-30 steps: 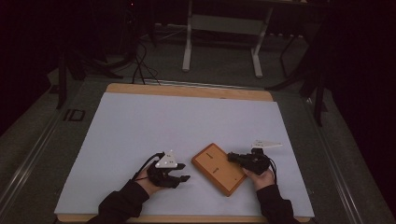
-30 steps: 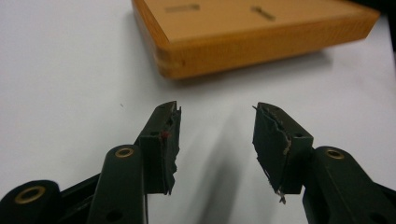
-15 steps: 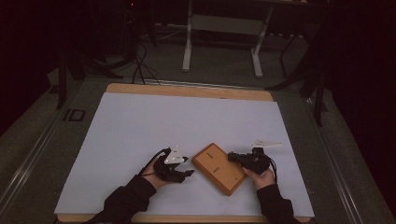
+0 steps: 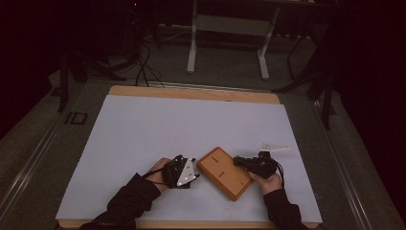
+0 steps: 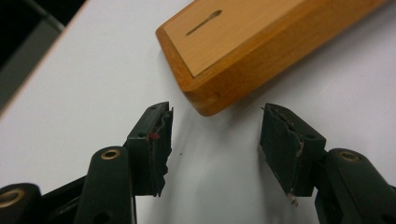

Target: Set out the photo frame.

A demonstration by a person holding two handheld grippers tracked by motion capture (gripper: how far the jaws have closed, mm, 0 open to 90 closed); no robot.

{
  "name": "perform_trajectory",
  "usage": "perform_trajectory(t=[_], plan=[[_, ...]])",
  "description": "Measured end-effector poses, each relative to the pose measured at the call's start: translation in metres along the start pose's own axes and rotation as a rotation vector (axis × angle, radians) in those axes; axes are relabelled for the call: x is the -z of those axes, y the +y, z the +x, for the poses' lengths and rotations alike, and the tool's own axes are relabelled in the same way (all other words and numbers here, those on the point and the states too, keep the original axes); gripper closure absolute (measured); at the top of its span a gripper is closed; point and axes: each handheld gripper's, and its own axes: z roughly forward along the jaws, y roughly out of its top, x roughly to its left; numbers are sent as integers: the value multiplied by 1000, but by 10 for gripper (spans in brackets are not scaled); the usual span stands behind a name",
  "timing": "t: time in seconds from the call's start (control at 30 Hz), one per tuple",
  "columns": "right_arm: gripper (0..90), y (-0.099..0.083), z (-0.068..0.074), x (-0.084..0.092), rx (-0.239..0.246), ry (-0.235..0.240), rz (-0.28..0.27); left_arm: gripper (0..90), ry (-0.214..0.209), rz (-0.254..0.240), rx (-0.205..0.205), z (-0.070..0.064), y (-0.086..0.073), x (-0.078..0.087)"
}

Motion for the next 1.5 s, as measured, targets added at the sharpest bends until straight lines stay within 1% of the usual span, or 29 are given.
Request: perform_trajectory(t=[0.03, 0.1, 0.13, 0.17, 0.23, 0.27, 0.3, 0.33, 0.37, 0.43, 0.5, 0.53, 0.57, 0.6, 0.7, 0.73, 0.77, 0.87, 0.9, 0.93, 0.97, 1.0, 1.03, 1.17, 1.2, 1.23, 1.33, 1.47, 1.5], plan=[[854, 0, -1, 0, -2, 5, 1, 435, -10, -11, -5, 0, 0, -1], [854, 0, -1, 0, -3, 7, 0, 436, -4, -24, -17, 0, 0, -1], [854, 0, -1, 0, -3, 9, 2, 436, -3, -30, -15, 0, 0, -1], [854, 0, -1, 0, -3, 7, 4, 437, 8, -38, -21, 0, 0, -1], [854, 1, -2, 0, -1, 10, 5, 450, 25, -54, -66, -1, 0, 0], [854, 1, -2, 0, -3, 9, 6, 456, 41, -56, -102, -2, 1, -1], [854, 1, -2, 0, -3, 11, 9, 457, 50, -52, -126, -2, 1, -1], [854, 1, -2, 0, -4, 11, 10, 472, 49, -50, -146, -3, 2, -2], [854, 1, -2, 0, -2, 13, 11, 479, 60, -54, -172, -5, 2, -3], [853, 1, -2, 0, -4, 12, 11, 479, 69, -53, -201, -5, 3, -4], [853, 1, -2, 0, -2, 11, 13, 510, 97, -51, -253, -7, 2, -6], [853, 1, -2, 0, -2, 11, 13, 510, 118, -54, -298, -9, 2, -7], [853, 1, -2, 0, -3, 14, 14, 513, 135, -37, -346, -10, 2, -6], [853, 1, -2, 0, -5, 14, 13, 530, 150, -36, -374, -11, 2, -6], [853, 1, -2, 0, -3, 13, 14, 532, 200, -12, -493, -17, 1, -9], [853, 1, -2, 0, 0, 13, 14, 532, 211, -6, -523, -18, 0, -9], [853, 2, -2, 0, 1, 13, 15, 533, 217, -5, -539, -19, 0, -10], [852, 1, -2, 0, 0, 14, 15, 570, 248, 3, -614, -21, -1, -10], [852, 1, -2, 0, 0, 14, 15, 570, 256, 7, -629, -21, -2, -10], [852, 1, -2, 0, 1, 14, 15, 570, 266, 9, -654, -22, -2, -11], [852, 1, -2, 0, 1, 13, 15, 570, 269, 8, -683, -23, -3, -11], [851, 1, -2, 0, 4, 15, 15, 571, 275, -1, -704, -23, -4, -12], [851, 1, -2, 0, 6, 15, 16, 621, 282, -7, -722, -23, -4, -11], [851, 1, -2, 0, 6, 15, 16, 642, 279, -17, -755, -20, -5, -11], [851, 1, -2, 0, 1, 17, 16, 642, 288, -22, -770, -20, -6, -11], [851, 1, -2, 0, -1, 19, 17, 641, 288, -22, -770, -20, -6, -11], [851, 1, -3, 0, -3, 24, 16, 639, 306, -29, -796, -22, -7, -12], [851, 1, -4, 0, -6, 27, 17, 643, 312, -44, -803, -21, -8, -14], [851, 1, -4, 0, -6, 27, 17, 643, 320, -44, -810, -22, -9, -14]])
